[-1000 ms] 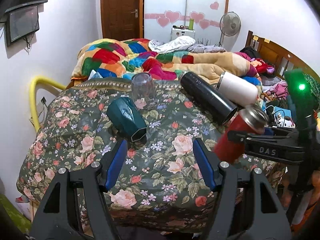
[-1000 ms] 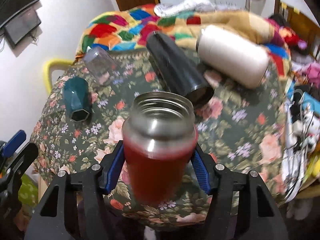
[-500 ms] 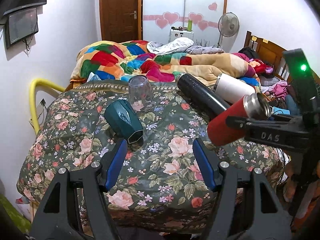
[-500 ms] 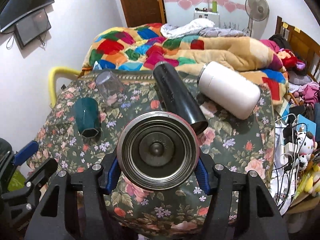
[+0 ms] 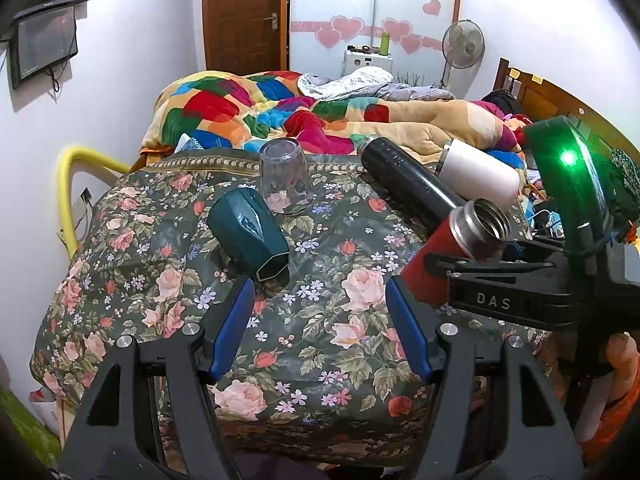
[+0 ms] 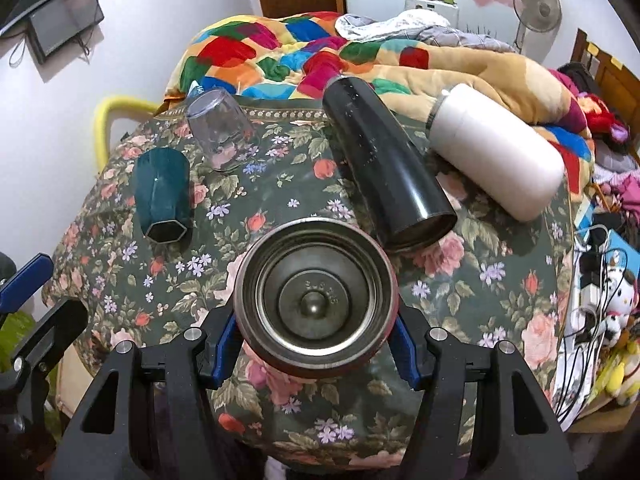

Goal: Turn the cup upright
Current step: 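Lower the red bottle upright onto the bedspread and open the right gripper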

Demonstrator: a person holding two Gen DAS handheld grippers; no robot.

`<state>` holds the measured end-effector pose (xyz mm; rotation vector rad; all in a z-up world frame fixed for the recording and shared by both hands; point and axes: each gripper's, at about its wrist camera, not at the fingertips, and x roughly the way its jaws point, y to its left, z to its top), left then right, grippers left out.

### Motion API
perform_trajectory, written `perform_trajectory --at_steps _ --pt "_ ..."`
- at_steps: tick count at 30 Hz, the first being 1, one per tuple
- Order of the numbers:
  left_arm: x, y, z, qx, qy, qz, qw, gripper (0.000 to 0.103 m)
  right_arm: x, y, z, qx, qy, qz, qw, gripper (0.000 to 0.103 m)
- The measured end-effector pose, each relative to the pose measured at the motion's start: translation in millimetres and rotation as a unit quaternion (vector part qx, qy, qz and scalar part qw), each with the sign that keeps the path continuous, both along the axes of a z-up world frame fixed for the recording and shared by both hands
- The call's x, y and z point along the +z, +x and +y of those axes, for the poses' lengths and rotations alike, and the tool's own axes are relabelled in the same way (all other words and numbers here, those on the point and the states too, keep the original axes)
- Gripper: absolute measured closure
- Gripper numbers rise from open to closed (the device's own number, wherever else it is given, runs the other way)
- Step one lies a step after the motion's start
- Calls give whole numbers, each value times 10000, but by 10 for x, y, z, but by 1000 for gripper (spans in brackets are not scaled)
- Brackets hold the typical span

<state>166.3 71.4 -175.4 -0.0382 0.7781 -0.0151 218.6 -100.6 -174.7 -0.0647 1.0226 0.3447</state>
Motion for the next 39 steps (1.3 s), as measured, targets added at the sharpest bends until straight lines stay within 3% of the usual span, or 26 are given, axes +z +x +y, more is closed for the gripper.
perform_trajectory --at_steps 10,20,23,28,33,39 --pt "41 22 -1 -8 -26 -34 10000 36 -56 52 9 151 205 420 9988 41" --pt "251 -142 -128 -74 -12 -224 9997 36 258 -213 -144 252 269 108 9993 40" --pt "429 -246 -193 -119 -31 -410 9991 36 534 -402 -266 198 376 -281 9987 40" --pt "863 -515 -287 -206 -109 -985 9949 36 1186 -821 -578 -38 681 -1296 9892 40" --pt "1405 -966 -408 -308 -88 -1844 9823 34 1790 -1375 -824 -284 1004 -2471 9634 38" --pt "1830 -1527 -505 -251 62 -2799 9597 20 2141 -1965 -915 -590 1098 -3536 9270 27"
